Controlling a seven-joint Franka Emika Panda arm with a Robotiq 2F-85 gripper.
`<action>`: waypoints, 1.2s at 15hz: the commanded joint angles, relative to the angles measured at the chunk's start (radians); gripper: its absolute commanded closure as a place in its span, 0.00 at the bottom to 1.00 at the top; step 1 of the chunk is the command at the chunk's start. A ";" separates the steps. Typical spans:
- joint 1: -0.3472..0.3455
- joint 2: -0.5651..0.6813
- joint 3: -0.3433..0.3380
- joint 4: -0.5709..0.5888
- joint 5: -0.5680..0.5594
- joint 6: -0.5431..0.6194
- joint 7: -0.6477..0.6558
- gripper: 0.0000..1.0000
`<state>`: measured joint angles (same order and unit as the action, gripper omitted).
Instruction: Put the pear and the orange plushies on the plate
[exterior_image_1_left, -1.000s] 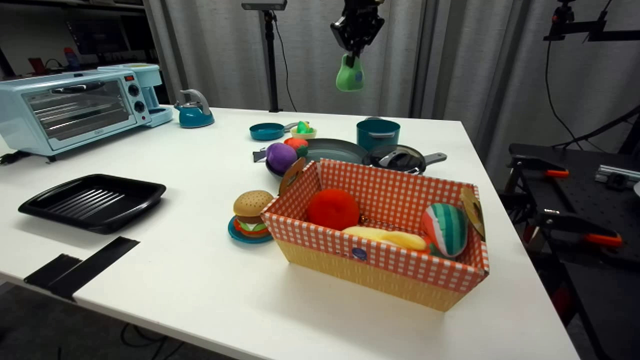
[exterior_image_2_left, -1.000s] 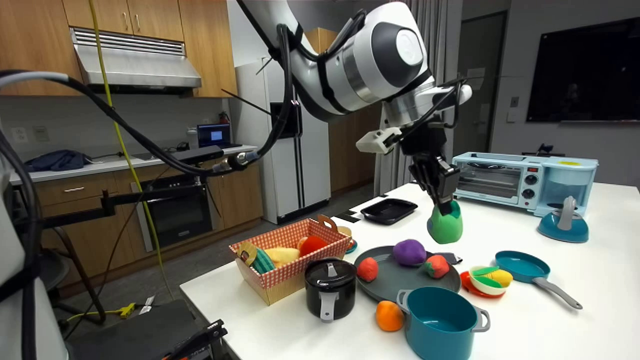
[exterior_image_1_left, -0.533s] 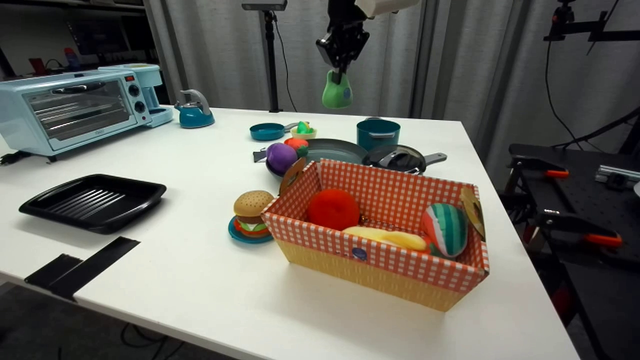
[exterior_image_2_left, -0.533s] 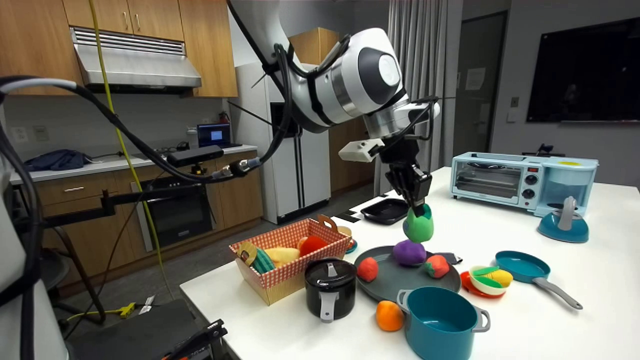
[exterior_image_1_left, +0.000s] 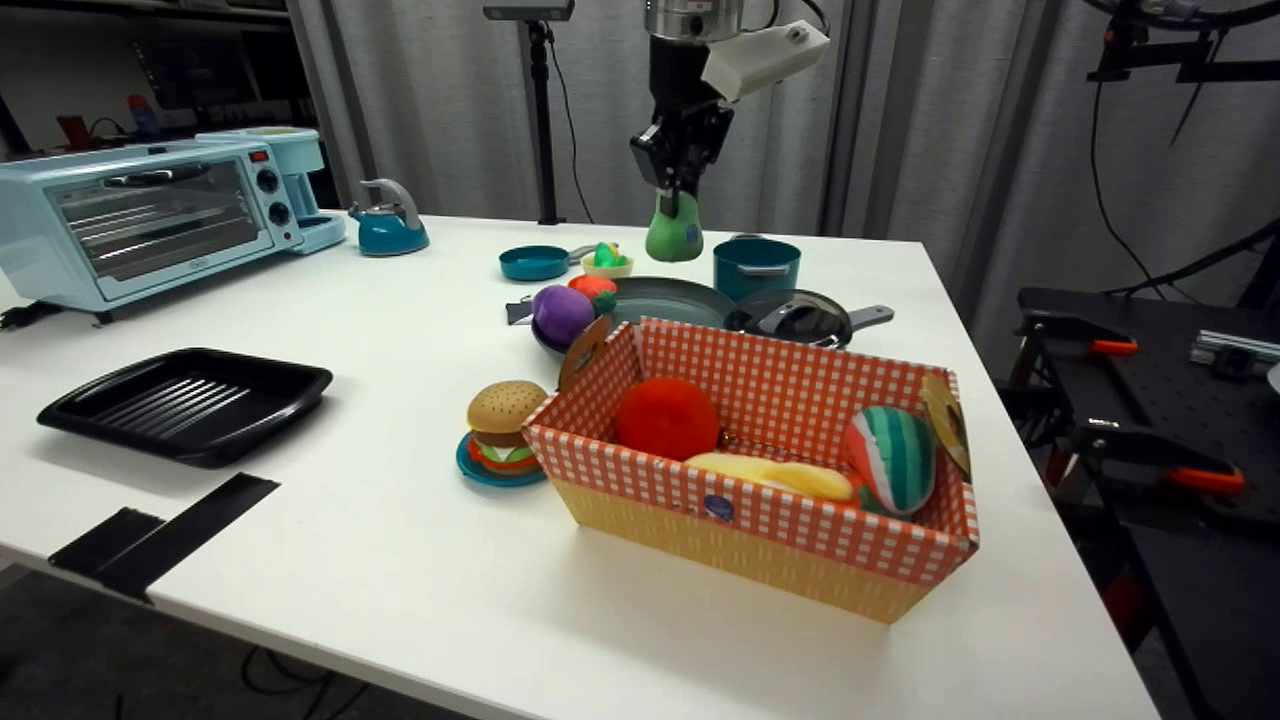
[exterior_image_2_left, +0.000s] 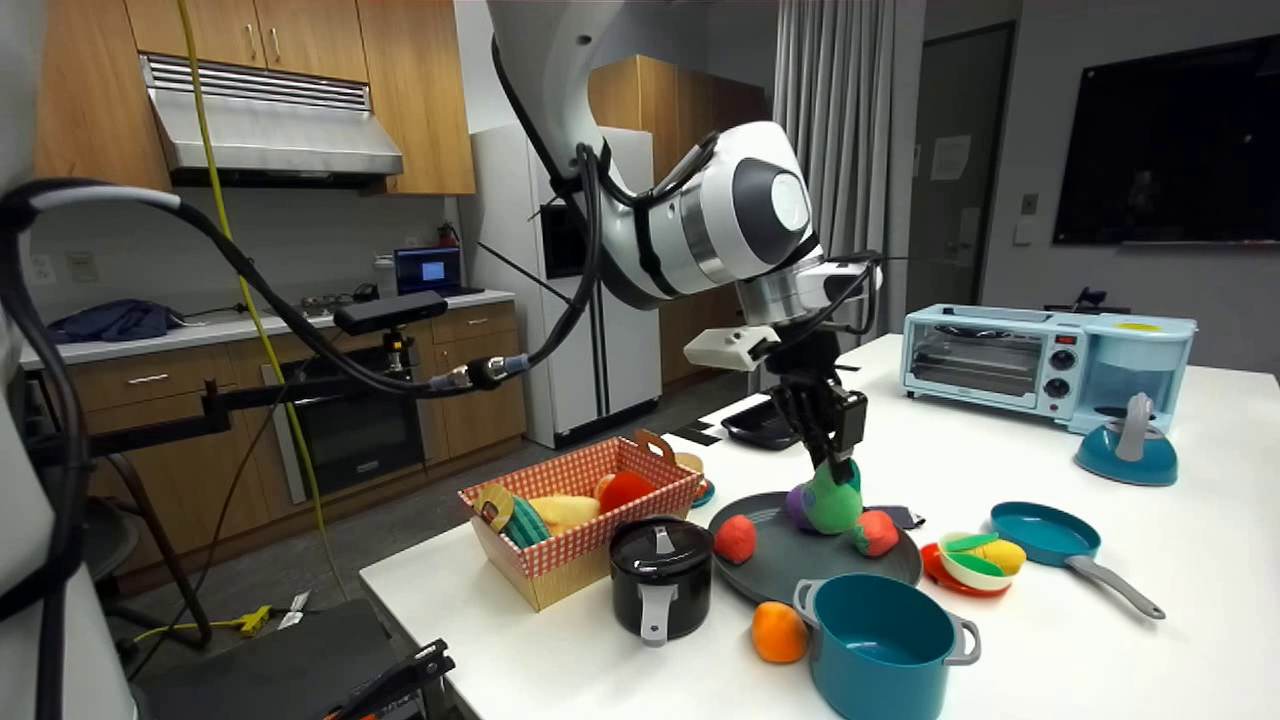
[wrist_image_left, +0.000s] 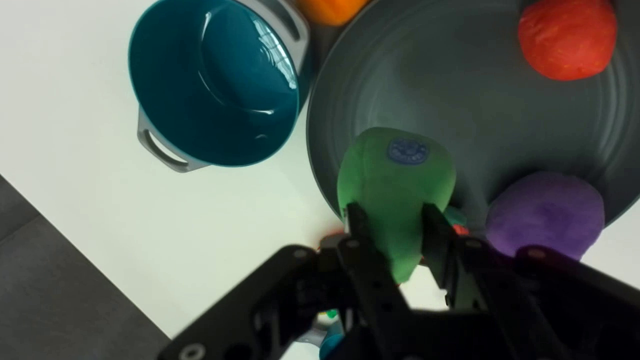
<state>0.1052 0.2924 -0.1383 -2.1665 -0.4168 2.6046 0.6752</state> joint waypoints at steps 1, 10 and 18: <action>0.016 0.018 -0.012 0.026 -0.015 -0.021 -0.030 0.35; 0.053 -0.067 0.018 -0.024 0.003 -0.099 -0.074 0.00; 0.054 -0.208 0.150 -0.044 0.148 -0.247 -0.092 0.00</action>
<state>0.1576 0.1609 -0.0291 -2.1780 -0.3388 2.4061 0.6140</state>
